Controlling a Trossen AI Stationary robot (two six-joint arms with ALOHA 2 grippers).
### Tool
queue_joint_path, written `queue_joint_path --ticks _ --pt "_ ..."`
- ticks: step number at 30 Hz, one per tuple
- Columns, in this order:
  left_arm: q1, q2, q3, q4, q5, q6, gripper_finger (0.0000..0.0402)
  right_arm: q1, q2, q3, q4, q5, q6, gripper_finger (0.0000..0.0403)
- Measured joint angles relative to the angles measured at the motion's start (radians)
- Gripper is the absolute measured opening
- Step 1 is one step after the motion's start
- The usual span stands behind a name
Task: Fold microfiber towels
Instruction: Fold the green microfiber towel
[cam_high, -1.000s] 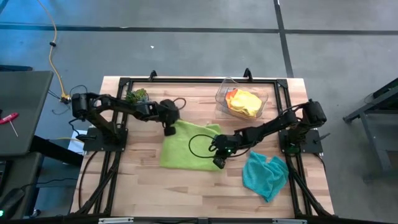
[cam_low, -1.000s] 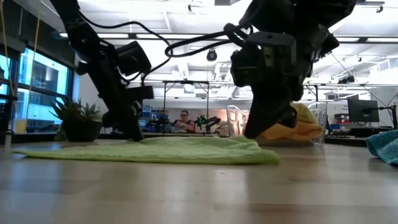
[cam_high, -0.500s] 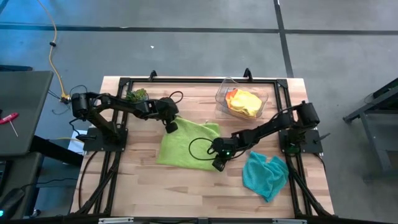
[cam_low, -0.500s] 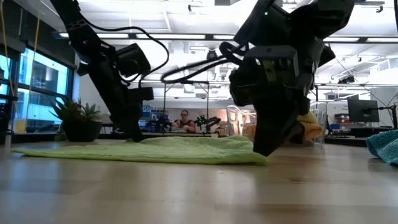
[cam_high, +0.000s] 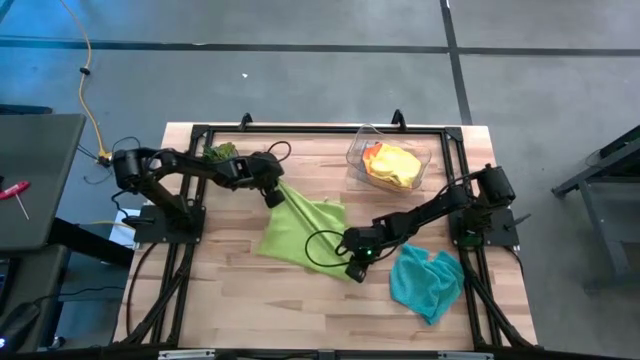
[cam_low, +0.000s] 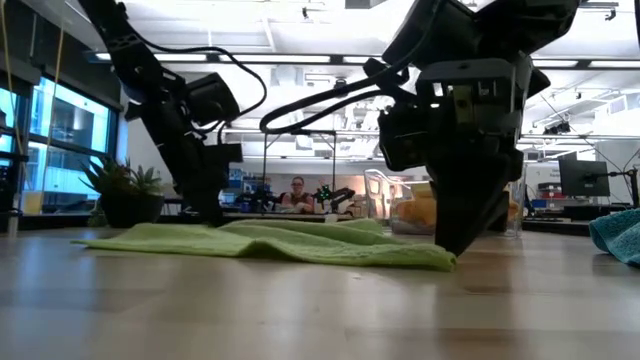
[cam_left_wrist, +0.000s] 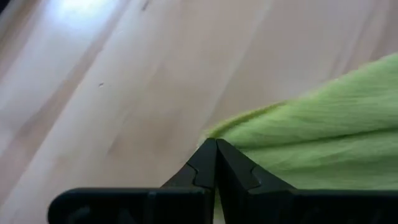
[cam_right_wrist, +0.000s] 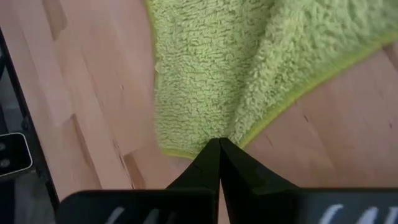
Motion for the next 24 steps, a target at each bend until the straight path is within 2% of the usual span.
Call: queue_joint_path --ticks 6,11,15,18,21,24 --pt "0.004 -0.054 -0.001 0.002 0.024 0.066 0.0000 -0.010 0.002 -0.002 0.003 -0.017 -0.031 0.0000" --pt "0.006 -0.148 0.000 -0.001 0.014 0.054 0.0000 -0.026 -0.033 0.019 -0.044 -0.016 -0.108 0.0000" --pt "0.000 -0.242 0.000 -0.023 0.084 -0.021 0.0000 -0.047 -0.111 0.028 -0.158 0.016 -0.188 0.0000" --pt "-0.023 -0.304 -0.022 -0.011 0.160 -0.110 0.0000 -0.070 -0.195 0.031 -0.284 0.089 -0.241 0.0000" --pt "-0.083 -0.338 -0.069 0.013 0.189 -0.170 0.0000 -0.114 -0.270 0.031 -0.359 0.162 -0.293 0.0000" --pt "-0.163 -0.343 -0.137 0.076 0.190 -0.261 0.0000 -0.181 -0.313 0.020 -0.349 0.215 -0.314 0.0000"
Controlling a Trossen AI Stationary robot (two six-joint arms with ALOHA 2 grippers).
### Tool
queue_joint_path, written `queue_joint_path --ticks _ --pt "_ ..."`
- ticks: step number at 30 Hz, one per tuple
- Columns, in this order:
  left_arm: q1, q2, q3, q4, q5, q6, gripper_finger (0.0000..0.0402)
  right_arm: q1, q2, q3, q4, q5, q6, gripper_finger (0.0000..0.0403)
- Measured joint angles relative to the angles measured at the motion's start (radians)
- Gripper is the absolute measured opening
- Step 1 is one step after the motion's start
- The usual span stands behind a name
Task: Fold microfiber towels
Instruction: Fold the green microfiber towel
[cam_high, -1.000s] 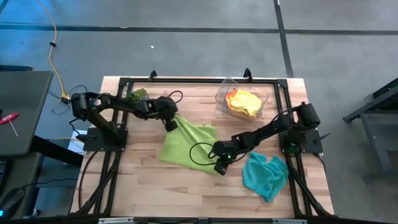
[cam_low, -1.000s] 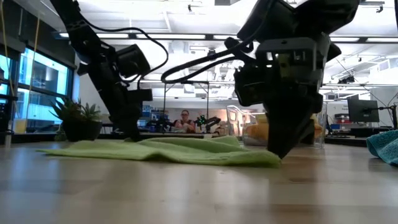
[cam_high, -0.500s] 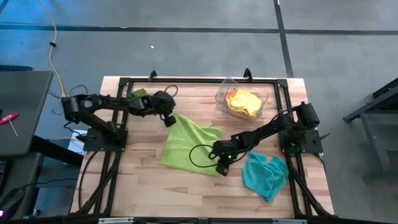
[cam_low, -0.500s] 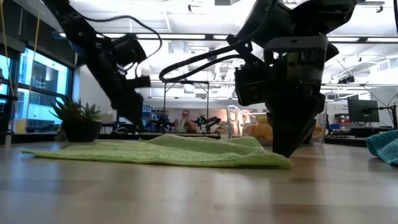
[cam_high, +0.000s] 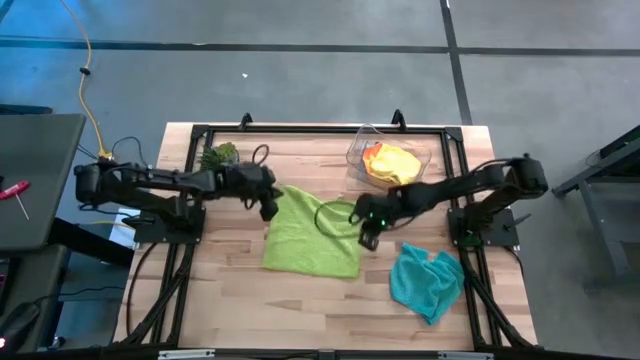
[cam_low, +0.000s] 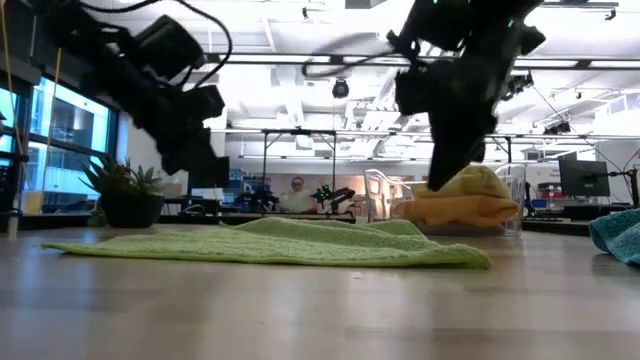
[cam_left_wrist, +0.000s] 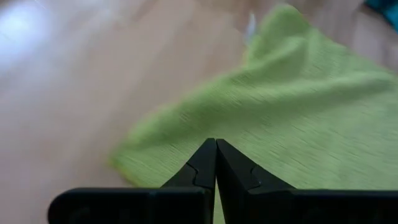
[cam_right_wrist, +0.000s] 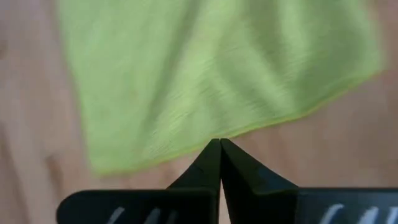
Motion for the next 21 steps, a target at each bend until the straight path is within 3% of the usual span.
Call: queue_joint_path --ticks 9,15,21 --pt "-0.303 0.050 -0.138 0.257 -0.125 -0.339 0.0000 -0.203 0.066 -0.110 0.305 0.041 0.102 0.0000" --pt "-0.413 0.108 -0.139 0.256 -0.249 -0.448 0.0000 -0.216 0.133 -0.101 0.342 0.035 0.126 0.0000" --pt "-0.460 0.197 -0.139 0.268 -0.257 -0.559 0.0000 -0.197 0.175 -0.100 0.335 0.094 0.181 0.0000"
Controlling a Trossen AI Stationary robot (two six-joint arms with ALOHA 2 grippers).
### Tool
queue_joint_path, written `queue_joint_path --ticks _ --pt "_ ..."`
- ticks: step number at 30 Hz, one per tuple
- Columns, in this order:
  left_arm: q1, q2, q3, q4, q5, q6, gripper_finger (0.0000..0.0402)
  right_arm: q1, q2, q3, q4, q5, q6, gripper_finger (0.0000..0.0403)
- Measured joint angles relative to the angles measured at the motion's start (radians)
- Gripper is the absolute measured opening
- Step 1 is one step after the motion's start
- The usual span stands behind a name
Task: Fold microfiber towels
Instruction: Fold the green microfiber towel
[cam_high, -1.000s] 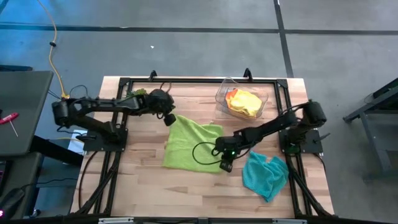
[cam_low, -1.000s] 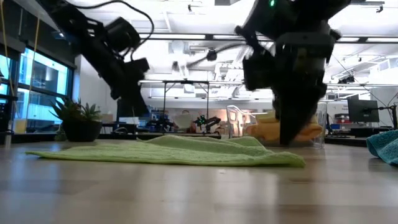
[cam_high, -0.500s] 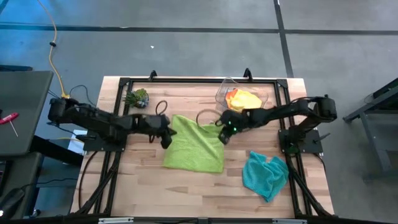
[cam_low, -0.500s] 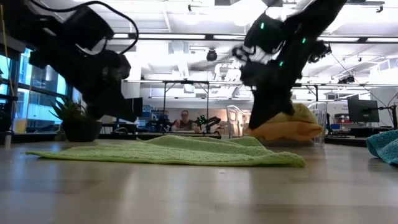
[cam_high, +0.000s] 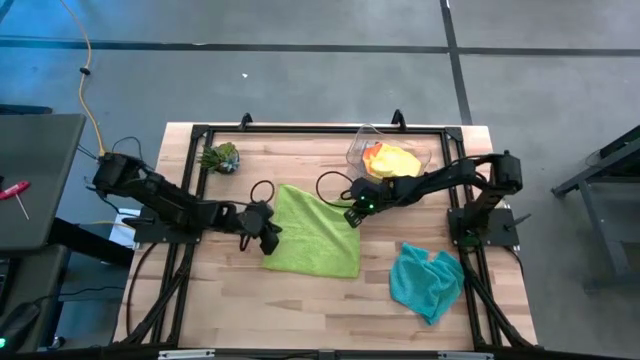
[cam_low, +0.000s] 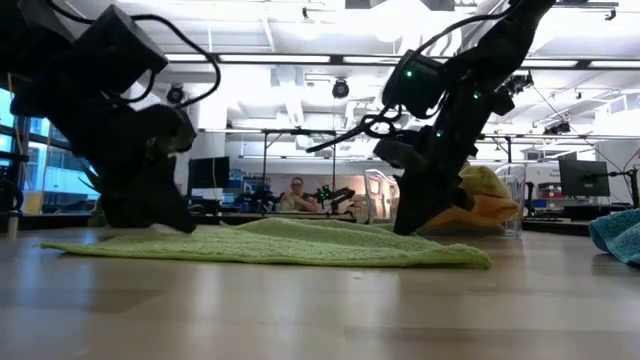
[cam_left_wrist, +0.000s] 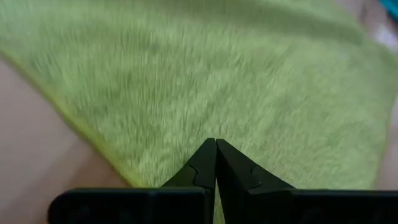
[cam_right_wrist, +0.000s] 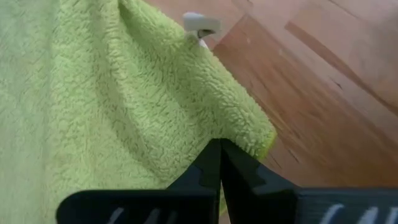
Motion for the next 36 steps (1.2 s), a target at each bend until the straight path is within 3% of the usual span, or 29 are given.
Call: queue_joint_path --ticks 8,20,28,36 --pt "-0.084 0.101 0.005 0.040 -0.005 -0.116 0.0000 0.008 0.002 0.002 -0.012 0.049 0.052 0.0000" --pt "-0.172 0.102 0.004 0.032 -0.014 -0.222 0.0000 0.008 -0.002 0.004 -0.068 0.094 0.229 0.0000" --pt "-0.177 0.090 0.003 0.029 0.034 -0.237 0.0000 0.008 -0.025 0.001 -0.101 0.127 0.353 0.0000" --pt "-0.111 0.003 -0.005 -0.018 0.028 -0.138 0.0000 0.008 -0.087 0.000 -0.090 0.123 0.315 0.0000"
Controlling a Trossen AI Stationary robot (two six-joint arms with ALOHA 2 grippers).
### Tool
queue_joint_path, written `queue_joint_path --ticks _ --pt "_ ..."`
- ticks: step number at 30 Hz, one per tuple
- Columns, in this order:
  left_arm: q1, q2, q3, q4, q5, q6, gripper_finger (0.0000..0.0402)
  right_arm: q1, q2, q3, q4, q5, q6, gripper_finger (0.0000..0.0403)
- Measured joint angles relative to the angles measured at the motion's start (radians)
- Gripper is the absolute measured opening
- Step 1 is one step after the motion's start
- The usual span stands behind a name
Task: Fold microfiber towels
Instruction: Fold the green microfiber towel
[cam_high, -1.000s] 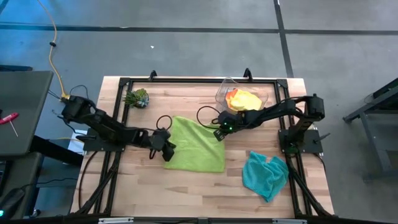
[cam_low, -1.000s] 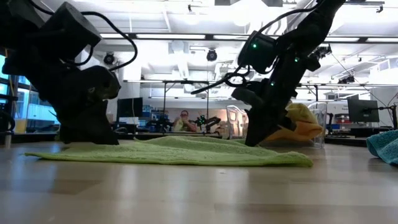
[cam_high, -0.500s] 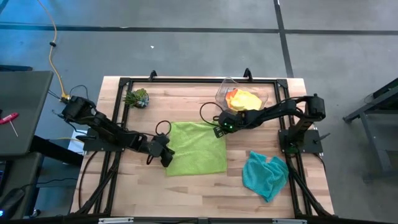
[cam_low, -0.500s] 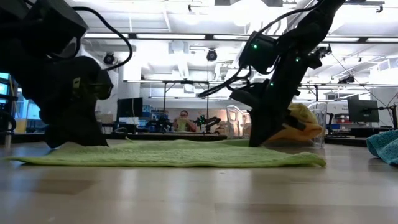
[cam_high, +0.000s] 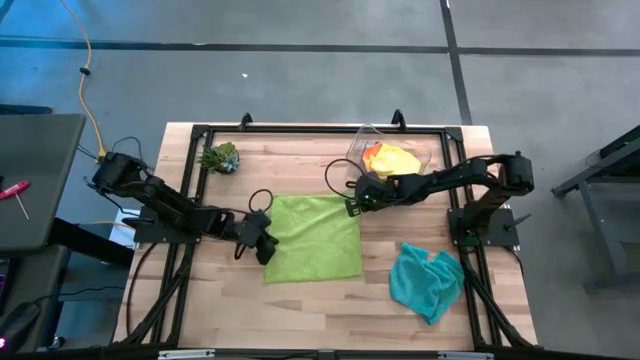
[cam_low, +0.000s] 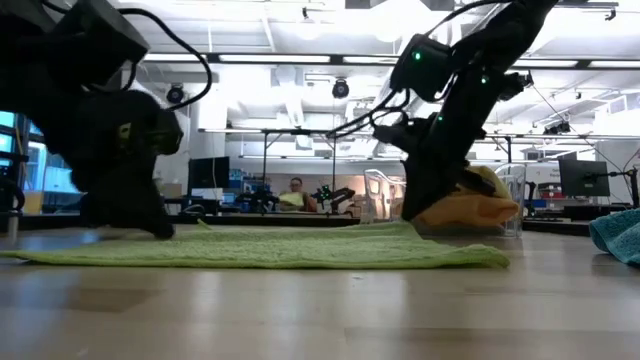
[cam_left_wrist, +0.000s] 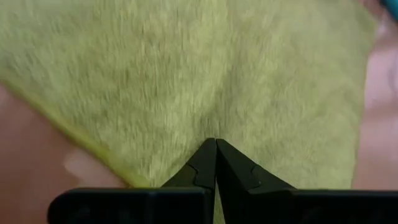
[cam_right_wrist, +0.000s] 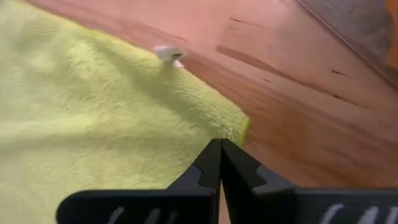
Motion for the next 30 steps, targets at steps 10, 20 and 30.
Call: queue_joint_path --ticks 10,20,30 --pt "0.153 -0.135 0.020 -0.013 0.087 0.173 0.0000 0.056 -0.081 0.000 0.102 -0.195 -0.304 0.0000" --pt "0.350 -0.101 0.218 -0.194 0.054 0.443 0.0000 0.201 -0.052 0.001 0.162 -0.343 -0.413 0.0000" --pt "0.390 0.055 0.248 -0.258 0.105 0.528 0.0000 0.309 0.079 -0.002 0.169 -0.337 -0.363 0.0000"
